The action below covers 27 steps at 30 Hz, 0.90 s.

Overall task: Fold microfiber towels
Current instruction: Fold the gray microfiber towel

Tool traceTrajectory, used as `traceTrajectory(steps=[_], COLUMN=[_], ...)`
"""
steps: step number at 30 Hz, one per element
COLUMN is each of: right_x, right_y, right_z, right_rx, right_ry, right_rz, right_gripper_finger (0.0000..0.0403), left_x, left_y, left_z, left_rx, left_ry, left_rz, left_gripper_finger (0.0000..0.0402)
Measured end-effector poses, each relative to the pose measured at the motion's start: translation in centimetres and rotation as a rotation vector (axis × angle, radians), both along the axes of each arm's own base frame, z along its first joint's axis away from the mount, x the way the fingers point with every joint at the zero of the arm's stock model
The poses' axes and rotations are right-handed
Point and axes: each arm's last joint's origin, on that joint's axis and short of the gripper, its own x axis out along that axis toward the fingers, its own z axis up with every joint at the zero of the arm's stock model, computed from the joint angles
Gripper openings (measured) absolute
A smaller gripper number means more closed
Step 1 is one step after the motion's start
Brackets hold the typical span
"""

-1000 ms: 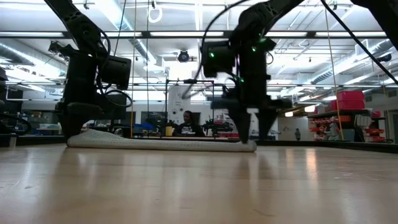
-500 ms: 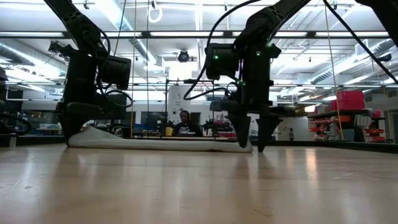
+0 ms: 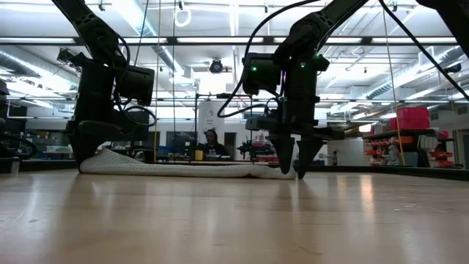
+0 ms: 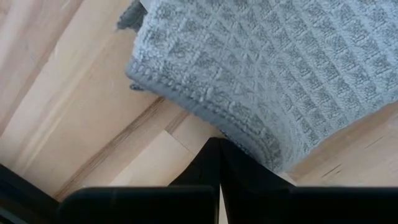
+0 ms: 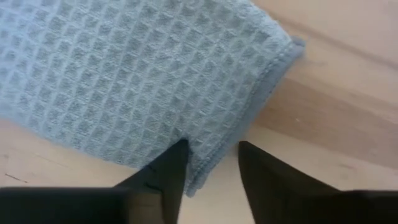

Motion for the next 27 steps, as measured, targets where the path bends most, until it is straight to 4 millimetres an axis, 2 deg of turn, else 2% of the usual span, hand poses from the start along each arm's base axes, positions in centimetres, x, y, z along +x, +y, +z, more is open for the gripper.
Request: traceTrajectory(steps=[11, 17, 27], right_x=[0.6, 0.7, 0.6], right_y=[0.4, 0.7, 1.3], right_z=[0.1, 0.5, 3.0], right_rx=[-0.030, -0.011, -0.088], right_ry=[-0.045, -0.074, -0.153], right_rz=[0.047, 0.105, 0.122], right_gripper_finger=[0.0013, 0.0005, 0.0004], left_x=[0.0, 0.0, 0.1], left_y=[0.0, 0.0, 0.0], left_z=[0.0, 0.0, 0.0], left_rx=[0.005, 0.007, 0.010], left_ry=[-0.002, -0.002, -0.006], left_rz=[0.003, 0.004, 0.022], left_gripper_finger=[0.0000, 0.0000, 0.0000])
